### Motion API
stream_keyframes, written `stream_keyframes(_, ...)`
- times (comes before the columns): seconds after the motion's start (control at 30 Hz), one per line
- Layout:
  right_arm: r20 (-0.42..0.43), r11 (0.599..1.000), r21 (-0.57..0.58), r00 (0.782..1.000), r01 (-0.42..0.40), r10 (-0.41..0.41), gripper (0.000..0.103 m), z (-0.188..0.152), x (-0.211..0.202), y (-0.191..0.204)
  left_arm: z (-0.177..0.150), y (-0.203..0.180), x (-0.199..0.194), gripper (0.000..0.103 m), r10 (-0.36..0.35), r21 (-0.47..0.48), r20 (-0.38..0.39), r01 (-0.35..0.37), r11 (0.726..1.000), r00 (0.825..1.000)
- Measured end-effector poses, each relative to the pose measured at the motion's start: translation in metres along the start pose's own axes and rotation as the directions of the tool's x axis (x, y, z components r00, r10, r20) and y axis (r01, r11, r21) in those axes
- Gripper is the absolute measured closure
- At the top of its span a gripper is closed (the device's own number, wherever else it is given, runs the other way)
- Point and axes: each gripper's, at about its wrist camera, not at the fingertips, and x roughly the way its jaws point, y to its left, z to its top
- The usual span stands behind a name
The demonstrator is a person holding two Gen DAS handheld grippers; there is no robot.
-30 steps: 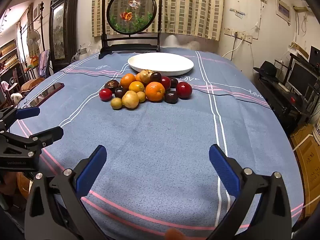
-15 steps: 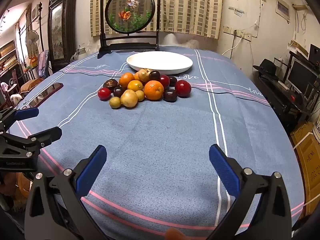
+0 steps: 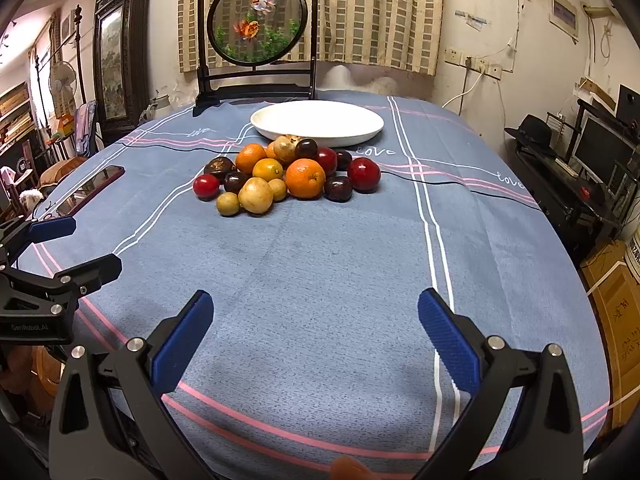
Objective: Organize fruits
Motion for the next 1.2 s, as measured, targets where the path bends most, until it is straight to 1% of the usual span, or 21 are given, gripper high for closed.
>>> stream_keyframes(0.37,-0.003,1.000,0.000,1.000,-0.001,0.001,0.001,0.0001,0.0015,-0.0005,-0.0019,-0.0028,-0.0007,0.002,-0.003,0.007,0.006,0.003,1.000,1.000)
stream_keyframes(1.2,-0.010,1.000,0.001,1.000,0.005,-0.005,0.001,-0.0018,0.0021,-0.0003,-0.0029,-0.0026,0.0035,0.002,0.001,0.005,-0.007,-0.001,1.000,1.000)
